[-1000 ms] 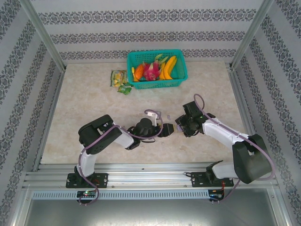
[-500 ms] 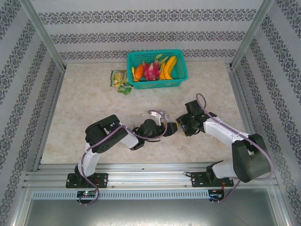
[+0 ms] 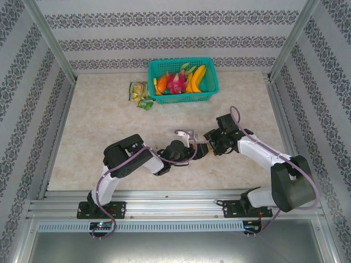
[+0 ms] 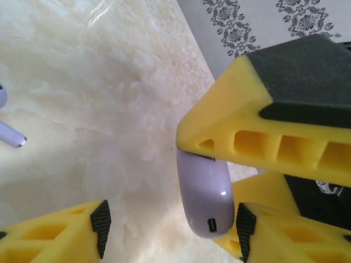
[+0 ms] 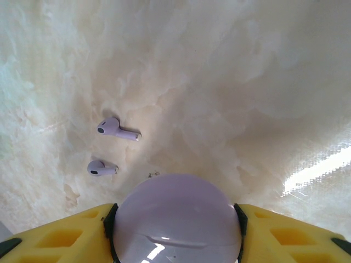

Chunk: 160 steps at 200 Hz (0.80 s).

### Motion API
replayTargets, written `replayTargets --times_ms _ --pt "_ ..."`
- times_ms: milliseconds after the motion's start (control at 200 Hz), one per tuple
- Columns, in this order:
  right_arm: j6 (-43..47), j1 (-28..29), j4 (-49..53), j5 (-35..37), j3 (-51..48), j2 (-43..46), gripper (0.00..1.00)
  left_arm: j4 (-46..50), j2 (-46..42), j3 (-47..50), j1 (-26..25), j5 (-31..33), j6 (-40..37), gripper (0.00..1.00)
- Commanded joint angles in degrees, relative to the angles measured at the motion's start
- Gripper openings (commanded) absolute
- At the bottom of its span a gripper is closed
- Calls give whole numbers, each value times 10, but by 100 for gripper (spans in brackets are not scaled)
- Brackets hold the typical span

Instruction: Insert wireless bluetooth earbuds into charging case

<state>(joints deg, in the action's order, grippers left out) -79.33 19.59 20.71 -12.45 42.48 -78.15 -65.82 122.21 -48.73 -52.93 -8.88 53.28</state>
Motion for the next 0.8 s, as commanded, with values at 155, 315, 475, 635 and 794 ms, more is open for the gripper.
replayTargets --times_ms 155,315,475,635,794 --pt "-8 -5 -4 -11 7 3 55 -27 14 -30 -9 19 13 63" --pt "-9 -6 -7 -14 5 4 55 -23 18 -42 -9 24 15 61" --pt "-10 -7 -7 -16 2 8 55 -22 24 -49 -9 28 18 55" --pt "-10 -7 -8 -19 -2 14 55 -23 29 -52 -8 29 22 49" --pt "-10 -11 -8 -20 -7 20 55 -22 29 -55 -9 30 23 42"
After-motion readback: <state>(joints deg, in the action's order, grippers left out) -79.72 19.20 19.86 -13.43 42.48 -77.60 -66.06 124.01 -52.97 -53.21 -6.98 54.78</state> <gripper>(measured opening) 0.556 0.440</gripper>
